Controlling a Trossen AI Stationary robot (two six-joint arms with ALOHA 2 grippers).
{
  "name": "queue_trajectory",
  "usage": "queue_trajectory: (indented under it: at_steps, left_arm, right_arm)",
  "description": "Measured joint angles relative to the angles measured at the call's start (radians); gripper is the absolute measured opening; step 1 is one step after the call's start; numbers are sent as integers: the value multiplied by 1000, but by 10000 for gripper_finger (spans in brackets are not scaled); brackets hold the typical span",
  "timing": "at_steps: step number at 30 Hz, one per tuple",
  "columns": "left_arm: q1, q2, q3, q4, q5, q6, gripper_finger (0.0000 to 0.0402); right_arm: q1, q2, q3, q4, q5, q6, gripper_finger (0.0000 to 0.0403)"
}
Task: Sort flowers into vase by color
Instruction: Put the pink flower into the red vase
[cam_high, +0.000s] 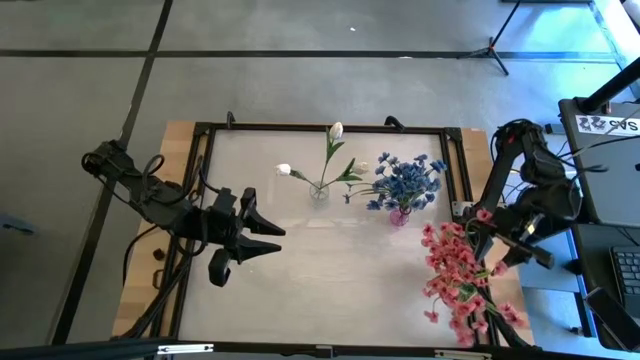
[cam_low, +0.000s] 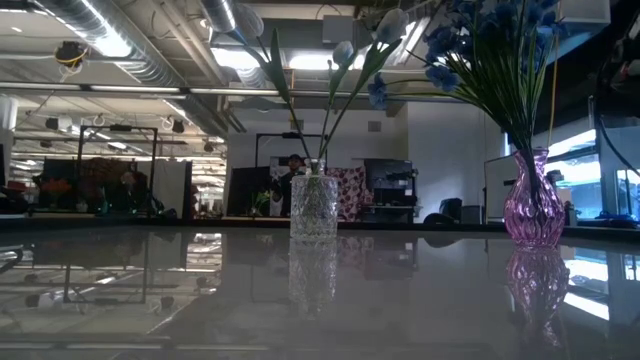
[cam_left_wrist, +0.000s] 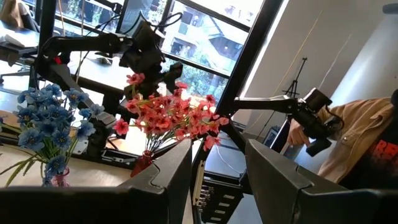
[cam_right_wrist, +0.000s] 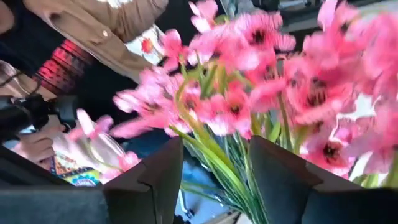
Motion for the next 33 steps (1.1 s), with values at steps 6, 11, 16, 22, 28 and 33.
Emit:
queue_trajectory:
  at_steps: [6, 11, 16, 22, 28, 33]
  left_arm:
    - [0, 0, 0, 0, 0, 1, 147]
    - [0, 0, 0, 0, 0, 1, 147]
    - [0, 0, 0, 0, 0, 1, 147]
    - [0, 0, 0, 0, 0, 0, 147]
    - [0, 0, 0, 0, 0, 0, 147]
    - [0, 0, 0, 0, 0, 0, 147]
  right_arm:
    - [0, 0, 57, -1, 16, 12, 189]
    - [0, 0, 107, 1, 5, 78, 189]
    - [0, 4, 118, -3, -22, 134, 189]
    - [0, 37, 118, -71, -80, 242, 189]
    - [0, 59, 118, -72, -134, 302, 189]
    - [0, 72, 118, -49, -201, 275, 188]
